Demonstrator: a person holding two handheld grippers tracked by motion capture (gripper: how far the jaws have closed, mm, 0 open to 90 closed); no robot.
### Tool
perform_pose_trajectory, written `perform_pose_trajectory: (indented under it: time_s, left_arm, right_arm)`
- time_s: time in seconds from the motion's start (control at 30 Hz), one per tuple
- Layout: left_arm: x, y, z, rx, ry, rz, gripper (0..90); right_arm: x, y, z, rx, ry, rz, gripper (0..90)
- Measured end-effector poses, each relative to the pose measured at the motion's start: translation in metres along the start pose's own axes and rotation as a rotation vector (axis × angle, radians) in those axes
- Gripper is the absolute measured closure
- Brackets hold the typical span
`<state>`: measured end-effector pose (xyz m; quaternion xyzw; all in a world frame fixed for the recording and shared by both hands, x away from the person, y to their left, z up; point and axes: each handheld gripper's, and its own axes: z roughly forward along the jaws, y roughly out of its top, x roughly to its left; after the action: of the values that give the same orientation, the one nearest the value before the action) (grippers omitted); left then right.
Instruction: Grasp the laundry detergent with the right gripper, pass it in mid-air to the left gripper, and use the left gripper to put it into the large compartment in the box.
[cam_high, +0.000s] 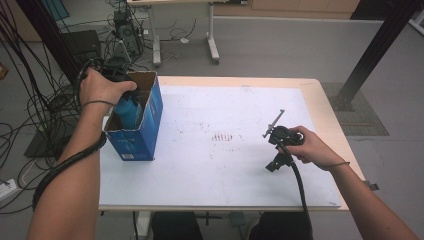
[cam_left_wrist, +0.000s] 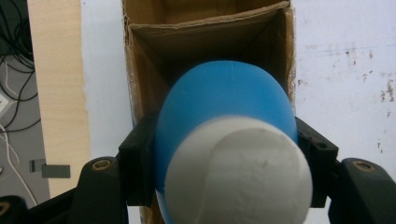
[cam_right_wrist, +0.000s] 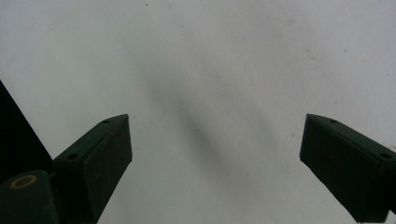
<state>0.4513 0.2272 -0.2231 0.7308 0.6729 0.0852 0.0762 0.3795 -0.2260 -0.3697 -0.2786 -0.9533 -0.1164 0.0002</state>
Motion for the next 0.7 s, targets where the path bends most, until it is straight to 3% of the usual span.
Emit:
perform_pose_trajectory:
  time_s: [0.7]
  left_arm:
    - [0.000, -0.007, 0.027, 0.018, -0.010, 0.003, 37.5]
  right_arm:
    - [0.000, -0.001, 0.002, 0.001, 0.000, 0.004, 9.0]
